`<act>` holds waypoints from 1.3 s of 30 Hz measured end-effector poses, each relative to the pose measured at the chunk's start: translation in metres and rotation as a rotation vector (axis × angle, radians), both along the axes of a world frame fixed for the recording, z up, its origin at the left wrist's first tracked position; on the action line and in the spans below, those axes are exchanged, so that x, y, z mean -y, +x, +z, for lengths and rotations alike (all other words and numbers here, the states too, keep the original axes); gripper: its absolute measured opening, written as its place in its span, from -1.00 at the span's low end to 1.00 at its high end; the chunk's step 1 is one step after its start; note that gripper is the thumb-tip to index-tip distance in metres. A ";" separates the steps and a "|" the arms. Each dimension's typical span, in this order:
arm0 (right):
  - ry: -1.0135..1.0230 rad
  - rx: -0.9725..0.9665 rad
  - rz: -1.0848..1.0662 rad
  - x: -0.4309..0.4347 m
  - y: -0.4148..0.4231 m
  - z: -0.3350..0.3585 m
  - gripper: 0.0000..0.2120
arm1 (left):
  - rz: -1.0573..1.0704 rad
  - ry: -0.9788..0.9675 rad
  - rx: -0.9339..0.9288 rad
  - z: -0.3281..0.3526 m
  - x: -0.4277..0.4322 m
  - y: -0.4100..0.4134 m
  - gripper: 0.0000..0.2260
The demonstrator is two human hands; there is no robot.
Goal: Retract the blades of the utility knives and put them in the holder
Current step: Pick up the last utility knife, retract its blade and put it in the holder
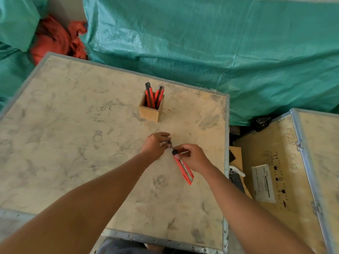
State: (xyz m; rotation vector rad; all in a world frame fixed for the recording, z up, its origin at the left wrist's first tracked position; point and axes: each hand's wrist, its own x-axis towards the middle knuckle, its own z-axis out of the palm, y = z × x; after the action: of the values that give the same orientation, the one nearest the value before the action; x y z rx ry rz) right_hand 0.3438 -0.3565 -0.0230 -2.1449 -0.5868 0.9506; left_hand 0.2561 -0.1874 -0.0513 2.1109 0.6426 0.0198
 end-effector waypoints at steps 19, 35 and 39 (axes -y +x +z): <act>0.529 -0.012 -0.366 -0.090 -0.075 0.139 -0.76 | 0.201 -0.693 0.214 0.142 -0.037 -0.135 -0.55; 0.471 0.060 -0.197 -0.125 -0.140 0.183 -0.80 | 0.140 -0.774 0.355 0.187 -0.081 -0.204 -0.60; 0.413 0.187 -0.084 -0.125 -0.146 0.187 -0.82 | 0.128 -0.780 0.367 0.192 -0.087 -0.209 -0.60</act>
State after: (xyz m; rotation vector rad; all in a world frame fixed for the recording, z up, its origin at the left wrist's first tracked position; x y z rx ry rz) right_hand 0.1982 -0.2318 0.1644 -1.8763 -0.7090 0.5300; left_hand 0.0468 -0.1007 0.1410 1.2689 0.4574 0.1921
